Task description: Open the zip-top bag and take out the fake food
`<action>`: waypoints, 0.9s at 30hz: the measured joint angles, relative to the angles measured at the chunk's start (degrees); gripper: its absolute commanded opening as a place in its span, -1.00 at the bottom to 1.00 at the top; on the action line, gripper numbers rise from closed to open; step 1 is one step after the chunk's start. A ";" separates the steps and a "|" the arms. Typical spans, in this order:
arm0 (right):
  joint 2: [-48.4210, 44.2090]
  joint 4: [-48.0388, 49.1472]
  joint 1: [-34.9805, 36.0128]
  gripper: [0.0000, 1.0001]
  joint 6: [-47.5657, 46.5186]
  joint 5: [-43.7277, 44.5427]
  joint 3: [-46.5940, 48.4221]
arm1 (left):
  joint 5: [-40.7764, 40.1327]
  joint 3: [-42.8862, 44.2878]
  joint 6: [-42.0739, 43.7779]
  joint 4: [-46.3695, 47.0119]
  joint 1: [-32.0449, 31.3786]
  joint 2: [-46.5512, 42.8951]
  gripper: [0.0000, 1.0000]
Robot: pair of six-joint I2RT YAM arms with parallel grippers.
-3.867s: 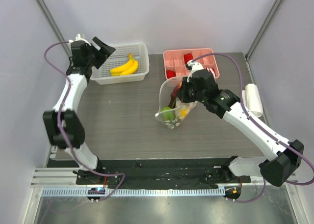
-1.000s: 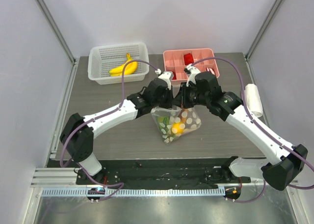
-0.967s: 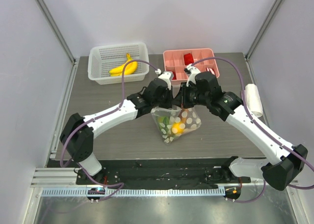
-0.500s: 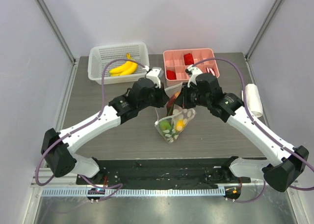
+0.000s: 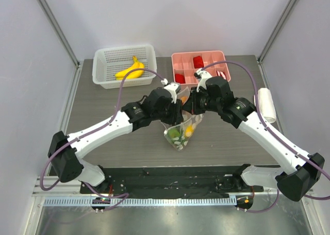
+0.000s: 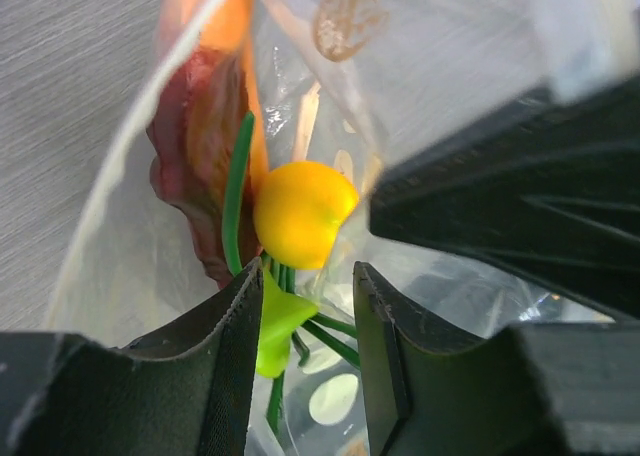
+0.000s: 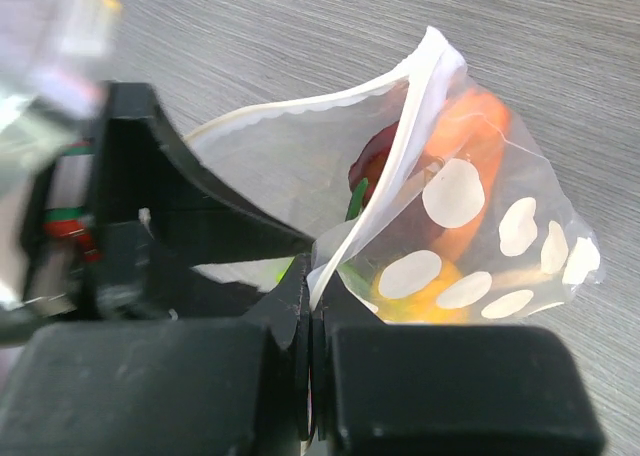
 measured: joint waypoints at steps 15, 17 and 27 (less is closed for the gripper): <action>0.00 -0.04 -0.22 -0.98 -0.26 -0.55 0.02 | -6.01 0.02 0.79 1.42 0.07 7.80 -0.51; 0.00 -0.02 -0.15 -0.98 -0.26 -0.76 0.02 | -7.17 0.00 1.11 2.29 0.04 8.61 -0.73; -0.39 -0.04 -0.11 -0.98 -1.09 -0.04 0.00 | -9.35 -0.04 3.48 3.34 -0.72 3.23 -1.00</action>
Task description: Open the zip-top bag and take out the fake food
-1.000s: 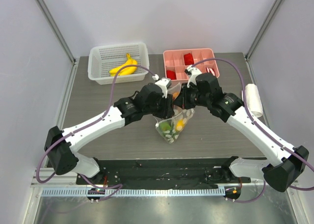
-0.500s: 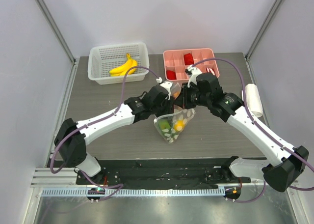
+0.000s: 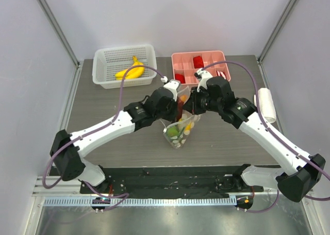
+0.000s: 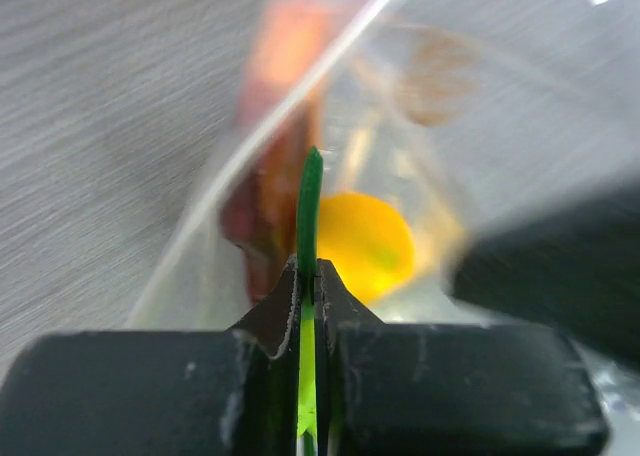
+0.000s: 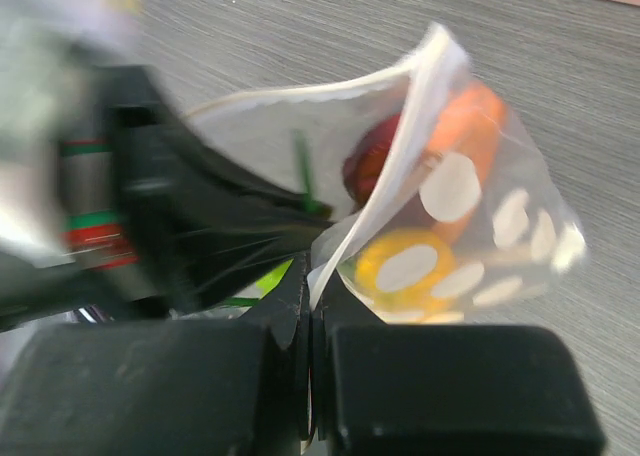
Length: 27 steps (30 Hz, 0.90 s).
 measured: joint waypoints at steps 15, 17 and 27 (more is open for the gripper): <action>-0.24 0.09 0.00 -0.98 -0.15 1.86 -0.35 | 2.97 8.96 -0.44 -3.63 -1.55 -10.34 -1.00; -0.24 0.04 0.00 -0.98 -0.11 1.77 -0.35 | 1.68 8.96 -0.50 -4.26 -1.55 -9.77 -1.00; -0.24 0.15 0.00 -0.98 0.09 1.77 -0.35 | -2.95 12.28 -0.46 -7.26 -1.55 -2.32 -0.23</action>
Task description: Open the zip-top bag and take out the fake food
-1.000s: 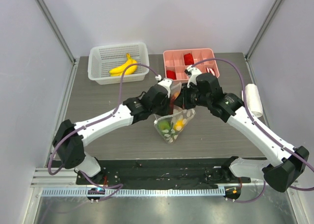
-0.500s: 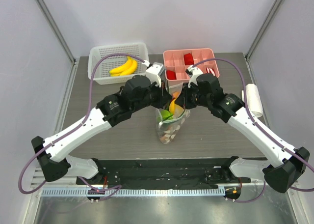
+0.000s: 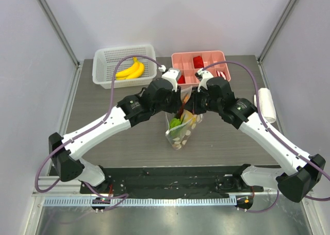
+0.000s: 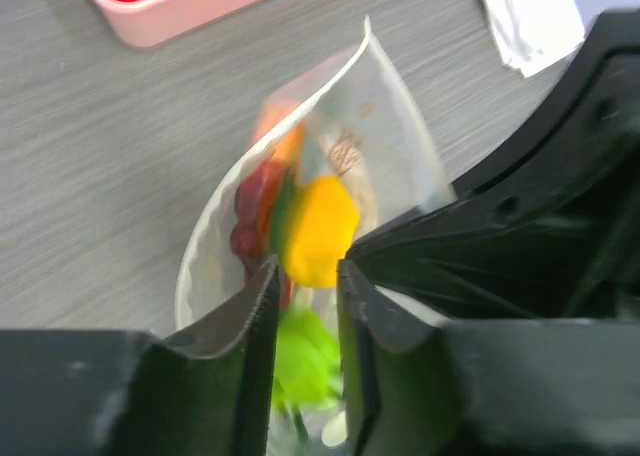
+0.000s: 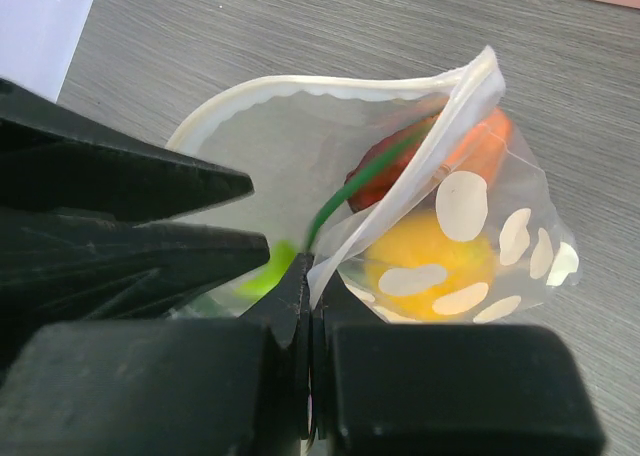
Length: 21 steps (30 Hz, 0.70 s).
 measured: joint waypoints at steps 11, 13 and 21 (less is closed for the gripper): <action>0.00 -0.11 0.00 -0.98 -0.02 -0.07 0.00 | 3.06 -2.25 0.11 -1.95 -1.29 -3.58 -0.25; 0.00 -0.11 0.00 -0.98 -0.02 -0.07 0.00 | 2.97 -2.03 -0.07 -3.19 -1.88 -3.52 -0.34; 0.00 -0.09 0.00 -0.98 -0.02 -0.28 0.00 | -0.72 -2.43 -1.99 -8.02 -2.56 3.63 -0.32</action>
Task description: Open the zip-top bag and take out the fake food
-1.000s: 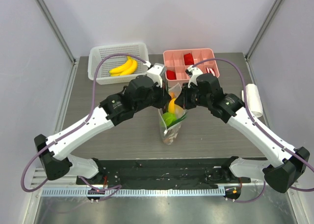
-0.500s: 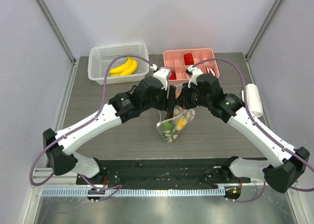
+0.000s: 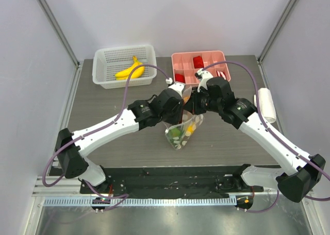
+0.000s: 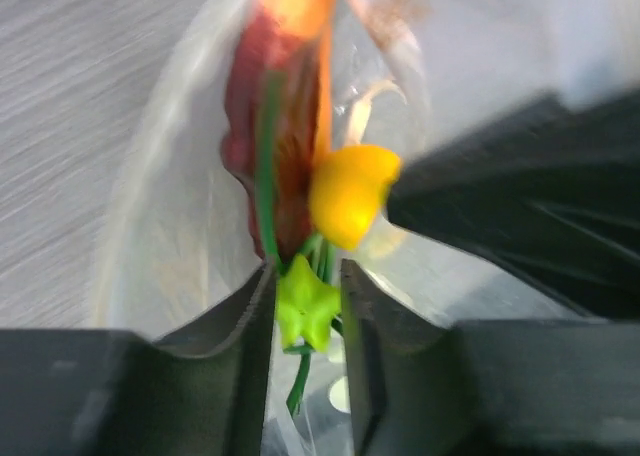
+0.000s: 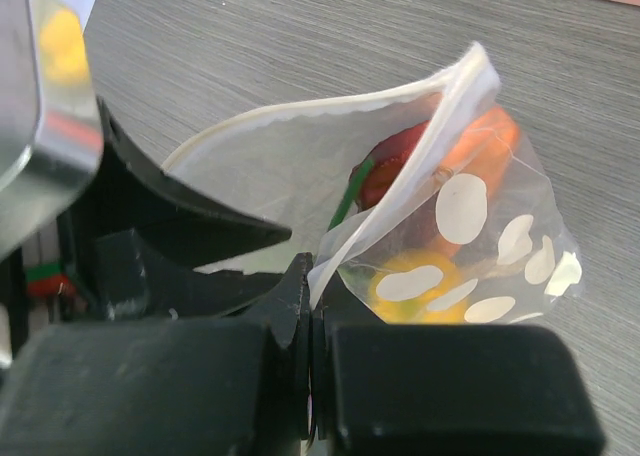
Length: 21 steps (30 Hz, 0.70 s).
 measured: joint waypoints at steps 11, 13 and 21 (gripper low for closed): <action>0.00 -0.04 -0.15 -0.98 0.28 -2.03 0.00 | -7.72 -1.03 0.24 9.90 1.01 0.96 0.14; 0.00 -0.07 -0.15 -0.98 0.44 -2.49 0.00 | -7.69 -1.62 0.22 12.13 1.81 1.38 0.18; 0.00 0.85 -0.17 -0.98 1.11 -5.09 -0.07 | 2.14 -11.50 0.66 24.04 6.58 0.85 0.08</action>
